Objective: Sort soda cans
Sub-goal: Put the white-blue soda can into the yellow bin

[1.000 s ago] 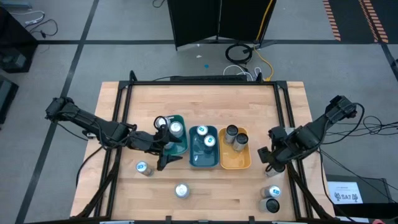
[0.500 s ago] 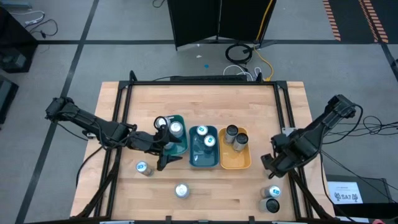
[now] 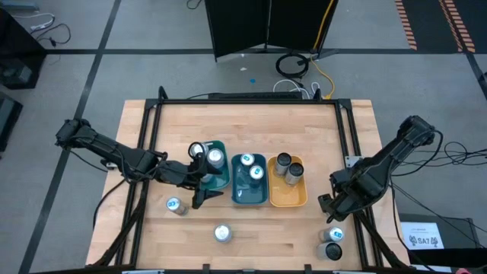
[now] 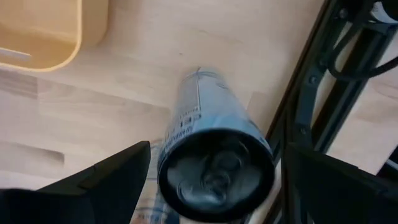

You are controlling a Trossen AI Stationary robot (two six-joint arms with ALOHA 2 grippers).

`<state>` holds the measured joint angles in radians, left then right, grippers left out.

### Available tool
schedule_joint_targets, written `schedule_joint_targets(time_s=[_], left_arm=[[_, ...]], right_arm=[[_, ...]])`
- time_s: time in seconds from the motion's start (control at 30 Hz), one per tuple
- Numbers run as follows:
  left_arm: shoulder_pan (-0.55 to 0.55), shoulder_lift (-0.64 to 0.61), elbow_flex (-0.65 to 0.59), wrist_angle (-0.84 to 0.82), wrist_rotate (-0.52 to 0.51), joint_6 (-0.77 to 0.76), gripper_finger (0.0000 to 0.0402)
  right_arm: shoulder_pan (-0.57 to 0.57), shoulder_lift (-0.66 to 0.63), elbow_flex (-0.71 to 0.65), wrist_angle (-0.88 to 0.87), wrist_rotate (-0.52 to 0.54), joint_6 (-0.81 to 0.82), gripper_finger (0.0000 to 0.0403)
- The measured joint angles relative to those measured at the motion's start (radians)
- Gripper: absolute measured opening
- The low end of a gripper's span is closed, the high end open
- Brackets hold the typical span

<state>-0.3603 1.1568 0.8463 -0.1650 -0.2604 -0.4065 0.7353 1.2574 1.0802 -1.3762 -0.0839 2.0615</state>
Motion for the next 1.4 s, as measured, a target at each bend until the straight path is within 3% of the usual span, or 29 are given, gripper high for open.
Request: schedule_joint_targets(time_s=[0.1,0.4,0.7,0.83,1.0,1.13,1.4], left_arm=[[0.0,0.0,0.0,0.0,0.0,-0.004,0.0368],[0.0,0.0,0.0,0.0,0.0,-0.004,0.0368],[0.0,0.0,0.0,0.0,0.0,0.002,0.0368],[0.0,0.0,0.0,0.0,0.0,0.003,0.0368],[0.0,0.0,0.0,0.0,-0.001,0.003,0.0368],[0.004,0.0,0.0,-0.001,-0.006,0.002,0.0368],[0.008,0.0,0.0,0.021,-0.011,-0.002,0.0368]], right_arm=[[0.0,0.0,-0.031,0.023,0.002,0.008,0.0348],[0.0,-0.001,-0.038,0.046,0.002,0.021,0.0242],[0.0,0.0,0.094,-0.08,0.033,-0.025,0.0248],[0.0,0.0,0.226,-0.189,0.114,-0.051,0.0245],[-0.005,-0.012,0.367,-0.19,0.264,-0.138,0.0245],[-0.045,-0.011,0.428,-0.194,0.324,-0.228,0.0245],[-0.221,0.045,0.434,-0.101,0.314,-0.565,0.0245]])
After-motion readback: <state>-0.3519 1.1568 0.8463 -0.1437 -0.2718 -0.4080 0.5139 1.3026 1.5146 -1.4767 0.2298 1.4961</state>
